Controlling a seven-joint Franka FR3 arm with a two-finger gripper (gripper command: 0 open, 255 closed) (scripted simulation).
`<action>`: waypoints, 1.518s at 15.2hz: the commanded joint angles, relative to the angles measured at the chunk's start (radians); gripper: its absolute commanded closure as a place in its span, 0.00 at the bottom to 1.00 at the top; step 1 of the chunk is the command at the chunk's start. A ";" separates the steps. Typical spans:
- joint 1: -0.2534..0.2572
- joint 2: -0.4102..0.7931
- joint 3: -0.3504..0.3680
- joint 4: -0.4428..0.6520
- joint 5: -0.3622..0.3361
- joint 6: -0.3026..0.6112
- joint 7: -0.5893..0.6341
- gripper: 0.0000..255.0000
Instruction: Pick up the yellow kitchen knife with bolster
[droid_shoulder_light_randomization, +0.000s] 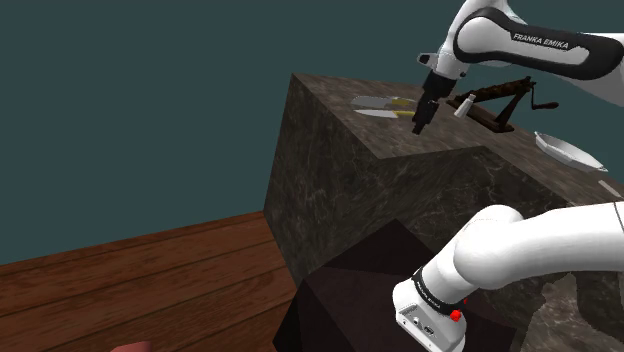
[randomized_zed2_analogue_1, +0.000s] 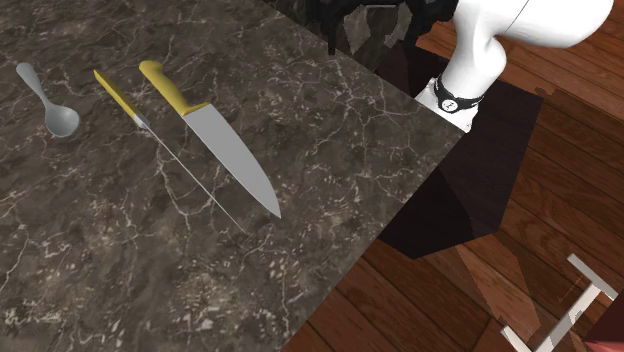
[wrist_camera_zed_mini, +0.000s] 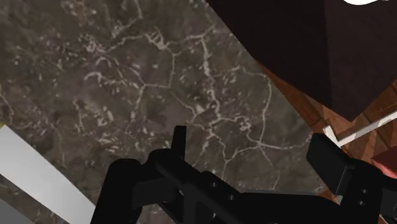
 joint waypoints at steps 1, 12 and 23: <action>0.020 0.054 -0.060 0.047 -0.009 0.025 -0.119 0.00; 0.156 0.500 -0.371 0.425 0.192 0.107 -0.786 0.00; -0.009 0.984 -0.383 0.882 0.567 -0.013 -1.294 0.00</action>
